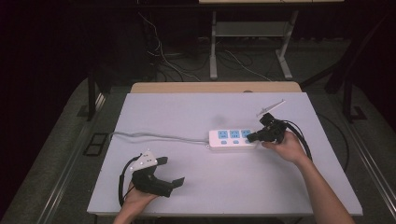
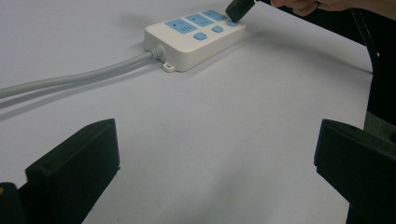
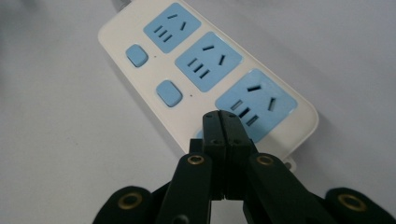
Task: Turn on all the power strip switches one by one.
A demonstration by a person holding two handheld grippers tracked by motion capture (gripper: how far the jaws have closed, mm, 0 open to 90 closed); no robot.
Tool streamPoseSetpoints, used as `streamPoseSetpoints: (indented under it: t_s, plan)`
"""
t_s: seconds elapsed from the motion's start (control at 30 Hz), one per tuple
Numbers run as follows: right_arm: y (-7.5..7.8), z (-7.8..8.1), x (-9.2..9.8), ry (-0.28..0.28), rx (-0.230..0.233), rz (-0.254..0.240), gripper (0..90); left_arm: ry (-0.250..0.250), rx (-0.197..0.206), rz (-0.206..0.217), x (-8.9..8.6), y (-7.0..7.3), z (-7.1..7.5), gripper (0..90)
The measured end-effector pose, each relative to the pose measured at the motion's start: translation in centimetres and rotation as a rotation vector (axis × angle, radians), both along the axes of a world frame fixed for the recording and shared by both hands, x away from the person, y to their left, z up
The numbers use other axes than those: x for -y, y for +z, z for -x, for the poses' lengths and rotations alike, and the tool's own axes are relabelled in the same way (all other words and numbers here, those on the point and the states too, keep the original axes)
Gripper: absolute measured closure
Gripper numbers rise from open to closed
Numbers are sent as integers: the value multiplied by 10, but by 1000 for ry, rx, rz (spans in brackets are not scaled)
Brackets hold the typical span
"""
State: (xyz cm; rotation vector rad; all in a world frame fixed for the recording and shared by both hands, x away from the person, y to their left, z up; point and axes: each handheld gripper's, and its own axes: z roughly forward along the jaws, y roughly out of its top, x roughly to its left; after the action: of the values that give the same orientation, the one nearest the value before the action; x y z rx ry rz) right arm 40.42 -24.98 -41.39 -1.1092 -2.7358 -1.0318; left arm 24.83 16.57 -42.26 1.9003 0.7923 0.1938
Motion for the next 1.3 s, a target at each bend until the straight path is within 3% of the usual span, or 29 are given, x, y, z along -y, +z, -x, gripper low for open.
streamPoseSetpoints:
  t_s: [0.1,0.3,0.7,1.07,1.3]
  plan:
    - [-2,0,5,-11,-13,-15,897,-2,0,-1,0,0,0,0]
    - [0,2,2,-10,18,-3,897,4,-4,0,0,-1,0,0]
    - [-3,-1,-1,12,-5,-46,899,5,-2,-3,0,0,0,0]
    - [-4,2,-2,16,15,-31,900,0,-4,-8,1,-1,0,0]
    - [-6,3,0,18,25,-46,900,-4,-7,-13,2,-2,0,0]
